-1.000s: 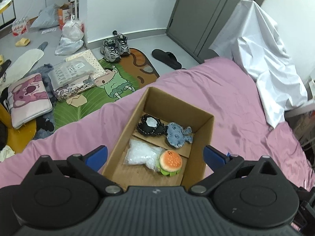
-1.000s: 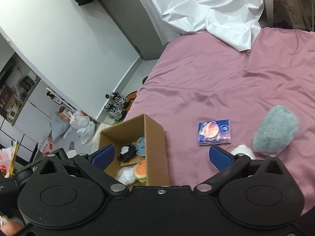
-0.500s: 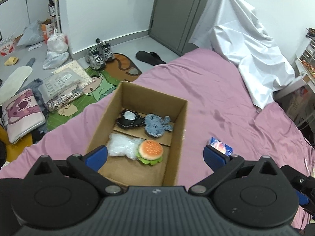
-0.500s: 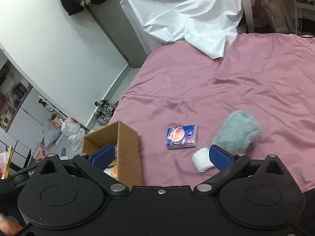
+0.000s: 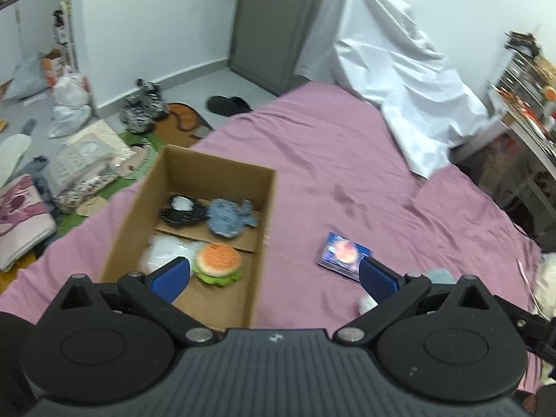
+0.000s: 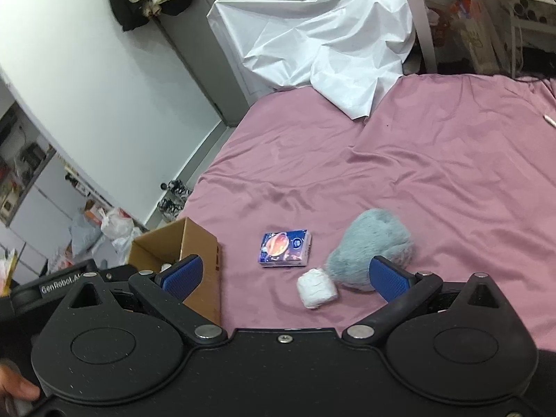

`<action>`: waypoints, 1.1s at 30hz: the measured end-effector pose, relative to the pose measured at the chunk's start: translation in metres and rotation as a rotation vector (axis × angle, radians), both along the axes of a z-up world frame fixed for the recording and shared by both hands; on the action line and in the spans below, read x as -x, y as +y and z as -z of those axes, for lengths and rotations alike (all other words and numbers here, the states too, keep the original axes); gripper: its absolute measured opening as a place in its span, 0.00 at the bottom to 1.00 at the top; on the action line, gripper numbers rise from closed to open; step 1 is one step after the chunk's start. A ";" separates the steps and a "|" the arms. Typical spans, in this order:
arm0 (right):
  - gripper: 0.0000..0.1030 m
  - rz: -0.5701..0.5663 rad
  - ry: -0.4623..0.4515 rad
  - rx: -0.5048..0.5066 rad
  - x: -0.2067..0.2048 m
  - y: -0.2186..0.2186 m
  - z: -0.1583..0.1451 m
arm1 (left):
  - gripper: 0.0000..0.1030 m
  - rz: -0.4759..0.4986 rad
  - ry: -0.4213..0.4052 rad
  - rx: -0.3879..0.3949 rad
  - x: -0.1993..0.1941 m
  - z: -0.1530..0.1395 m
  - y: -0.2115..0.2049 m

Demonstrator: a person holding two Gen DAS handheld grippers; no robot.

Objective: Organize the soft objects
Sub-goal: 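Move the right gripper to the grey fluffy plush while the left approaches the white ball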

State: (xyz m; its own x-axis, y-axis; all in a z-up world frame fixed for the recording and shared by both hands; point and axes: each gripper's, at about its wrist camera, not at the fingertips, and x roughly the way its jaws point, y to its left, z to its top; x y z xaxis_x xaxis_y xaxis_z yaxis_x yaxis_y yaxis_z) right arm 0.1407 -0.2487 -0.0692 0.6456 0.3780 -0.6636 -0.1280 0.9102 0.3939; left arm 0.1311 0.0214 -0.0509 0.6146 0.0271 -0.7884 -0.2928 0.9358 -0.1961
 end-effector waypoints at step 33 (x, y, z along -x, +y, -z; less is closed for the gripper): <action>1.00 0.113 0.114 -0.183 -0.026 -0.065 0.046 | 0.97 0.145 0.130 0.004 -0.042 0.049 -0.072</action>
